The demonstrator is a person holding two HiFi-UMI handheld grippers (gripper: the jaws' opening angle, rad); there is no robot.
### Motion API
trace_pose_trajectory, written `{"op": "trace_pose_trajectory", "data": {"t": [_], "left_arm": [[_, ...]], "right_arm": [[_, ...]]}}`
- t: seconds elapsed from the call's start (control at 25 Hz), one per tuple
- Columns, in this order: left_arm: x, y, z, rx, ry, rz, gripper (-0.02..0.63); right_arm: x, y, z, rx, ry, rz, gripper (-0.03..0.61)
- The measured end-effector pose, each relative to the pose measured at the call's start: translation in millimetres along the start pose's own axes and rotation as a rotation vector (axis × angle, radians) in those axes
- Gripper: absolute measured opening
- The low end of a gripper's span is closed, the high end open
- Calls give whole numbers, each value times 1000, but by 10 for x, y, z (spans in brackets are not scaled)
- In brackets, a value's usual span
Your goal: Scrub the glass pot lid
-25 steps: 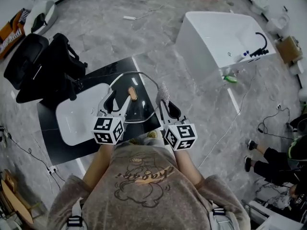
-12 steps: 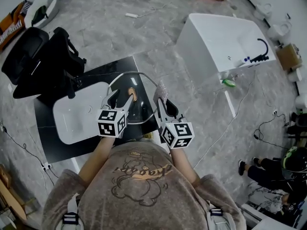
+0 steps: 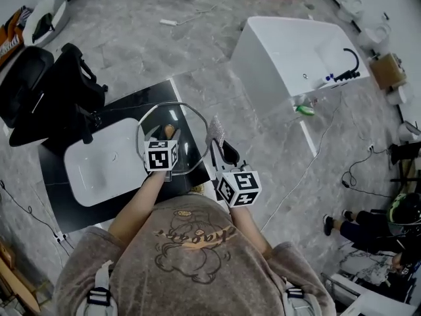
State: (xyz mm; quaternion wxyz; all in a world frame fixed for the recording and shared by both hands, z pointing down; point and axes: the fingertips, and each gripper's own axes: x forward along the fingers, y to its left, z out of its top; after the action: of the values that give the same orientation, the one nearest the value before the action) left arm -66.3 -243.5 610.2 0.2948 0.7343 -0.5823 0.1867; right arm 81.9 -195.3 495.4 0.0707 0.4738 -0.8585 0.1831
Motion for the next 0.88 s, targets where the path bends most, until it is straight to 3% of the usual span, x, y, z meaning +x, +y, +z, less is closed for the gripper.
{"op": "trace_pose_trajectory", "data": {"t": [0.2,0.6,0.88], "left_arm": [[354,98,-235,-49,82,84,252],[483,94,-316,-119,95,129,255],[490,160,-349,-170,105,212,252]], "right_arm": [[29,-97,-44,4,22,1,81],[109,-209,-84,12,44,18,81],[110,-203,-134,15,57,28,81]]}}
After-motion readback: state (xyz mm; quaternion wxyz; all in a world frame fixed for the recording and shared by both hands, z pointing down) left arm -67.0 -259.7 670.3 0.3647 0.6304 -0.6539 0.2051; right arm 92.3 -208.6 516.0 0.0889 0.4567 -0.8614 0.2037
